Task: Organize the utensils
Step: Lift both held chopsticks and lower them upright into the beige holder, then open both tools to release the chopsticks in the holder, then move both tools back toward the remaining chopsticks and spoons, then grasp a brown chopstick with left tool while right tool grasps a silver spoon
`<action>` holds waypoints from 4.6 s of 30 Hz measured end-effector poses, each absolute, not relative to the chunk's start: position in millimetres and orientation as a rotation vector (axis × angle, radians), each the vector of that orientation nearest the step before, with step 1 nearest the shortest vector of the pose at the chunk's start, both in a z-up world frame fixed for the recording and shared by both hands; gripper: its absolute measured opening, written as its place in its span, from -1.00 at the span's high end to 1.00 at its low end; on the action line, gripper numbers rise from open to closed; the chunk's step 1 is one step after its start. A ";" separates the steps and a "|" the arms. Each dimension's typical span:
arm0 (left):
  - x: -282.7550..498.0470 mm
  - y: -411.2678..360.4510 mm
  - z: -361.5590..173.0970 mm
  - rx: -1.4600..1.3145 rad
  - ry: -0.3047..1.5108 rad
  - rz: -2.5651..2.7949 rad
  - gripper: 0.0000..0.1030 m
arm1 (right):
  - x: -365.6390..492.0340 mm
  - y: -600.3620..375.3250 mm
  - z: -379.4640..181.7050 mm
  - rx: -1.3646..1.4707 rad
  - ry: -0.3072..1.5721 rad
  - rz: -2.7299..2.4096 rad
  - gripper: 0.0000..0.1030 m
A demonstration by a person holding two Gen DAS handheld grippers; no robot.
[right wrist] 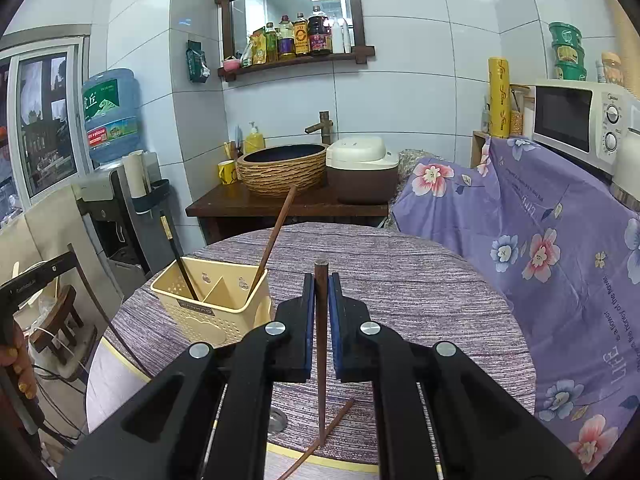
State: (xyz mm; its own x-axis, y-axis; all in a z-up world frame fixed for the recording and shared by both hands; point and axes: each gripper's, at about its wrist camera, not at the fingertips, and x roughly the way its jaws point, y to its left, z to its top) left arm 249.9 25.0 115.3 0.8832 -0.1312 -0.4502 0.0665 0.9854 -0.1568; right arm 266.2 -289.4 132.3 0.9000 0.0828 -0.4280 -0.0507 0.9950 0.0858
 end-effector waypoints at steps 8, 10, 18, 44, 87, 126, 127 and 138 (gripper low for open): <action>251.2 28.9 146.2 -0.125 0.423 -0.097 0.84 | 268.4 -289.5 158.3 0.040 0.410 0.060 0.85; 252.5 30.2 166.2 -0.129 0.392 -0.101 0.85 | 271.5 -289.1 172.8 0.043 0.394 0.069 0.85; 256.2 19.3 249.9 -0.171 0.259 -0.166 0.84 | 279.2 -277.8 267.5 0.106 0.249 0.146 0.85; 328.2 -20.7 127.6 -0.224 0.493 -0.219 0.85 | 363.5 -244.3 153.8 0.247 0.429 0.146 0.85; 214.3 15.8 -34.9 -0.162 0.812 -0.153 -0.23 | 247.3 -210.2 -25.7 0.021 0.766 0.342 0.04; 243.4 -6.9 -49.4 -0.115 0.929 -0.213 0.09 | 267.5 -208.3 3.3 -0.085 0.795 0.503 0.28; 247.4 -9.4 -48.9 -0.115 0.933 -0.215 0.12 | 265.3 -212.1 9.6 -0.063 0.785 0.484 0.28; 284.8 -28.1 -56.1 -0.072 0.972 -0.153 0.40 | 240.2 -255.1 48.4 0.113 0.683 0.349 0.28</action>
